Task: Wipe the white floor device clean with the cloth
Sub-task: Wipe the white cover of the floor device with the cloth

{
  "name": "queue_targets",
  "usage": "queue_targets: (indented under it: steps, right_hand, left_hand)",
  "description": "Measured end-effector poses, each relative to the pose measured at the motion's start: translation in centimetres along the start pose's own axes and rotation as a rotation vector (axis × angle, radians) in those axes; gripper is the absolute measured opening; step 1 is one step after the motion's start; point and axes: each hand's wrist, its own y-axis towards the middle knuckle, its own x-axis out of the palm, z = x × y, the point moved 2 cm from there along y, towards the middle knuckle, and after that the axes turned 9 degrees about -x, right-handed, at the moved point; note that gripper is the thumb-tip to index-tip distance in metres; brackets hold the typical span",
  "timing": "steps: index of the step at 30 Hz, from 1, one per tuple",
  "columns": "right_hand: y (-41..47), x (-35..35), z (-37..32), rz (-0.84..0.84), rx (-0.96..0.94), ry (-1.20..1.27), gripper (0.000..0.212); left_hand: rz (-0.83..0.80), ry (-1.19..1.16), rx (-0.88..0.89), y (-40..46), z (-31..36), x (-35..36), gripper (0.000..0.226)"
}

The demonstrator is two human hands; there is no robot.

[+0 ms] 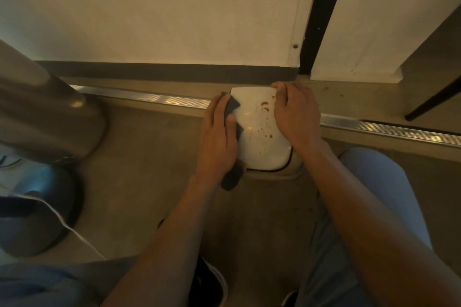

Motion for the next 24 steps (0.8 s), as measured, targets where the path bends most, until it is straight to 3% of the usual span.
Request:
queue_targets:
  steps: [3, 7, 12, 16, 19, 24]
  right_hand:
    - [-0.2, 0.1, -0.2, 0.000, 0.004, -0.009, 0.033]
    - [-0.2, 0.2, -0.3, -0.003, 0.037, -0.007, 0.034]
    - [-0.3, 0.0, -0.3, 0.018, 0.033, 0.008, 0.033]
    - [-0.3, 0.0, -0.3, 0.017, -0.007, -0.005, 0.031]
    - [-0.3, -0.1, -0.4, 0.005, -0.004, -0.013, 0.032]
    - [-0.3, -0.2, -0.6, 0.005, 0.011, -0.013, 0.030]
  left_hand:
    - [-0.020, 0.071, 0.013, 5.4, 1.2, -0.3, 0.035]
    - [-0.134, 0.287, -0.104, 9.9, 2.5, 0.4, 0.038]
    - [0.070, 0.219, 0.146, 2.0, 2.3, 0.0, 0.041]
    - [0.106, 0.227, 0.129, -3.7, -0.9, 1.0, 0.050]
    - [0.096, 0.221, 0.149, -1.8, -0.2, 0.4, 0.045]
    - [-0.106, 0.339, 0.173, 7.3, 3.4, -0.1, 0.039]
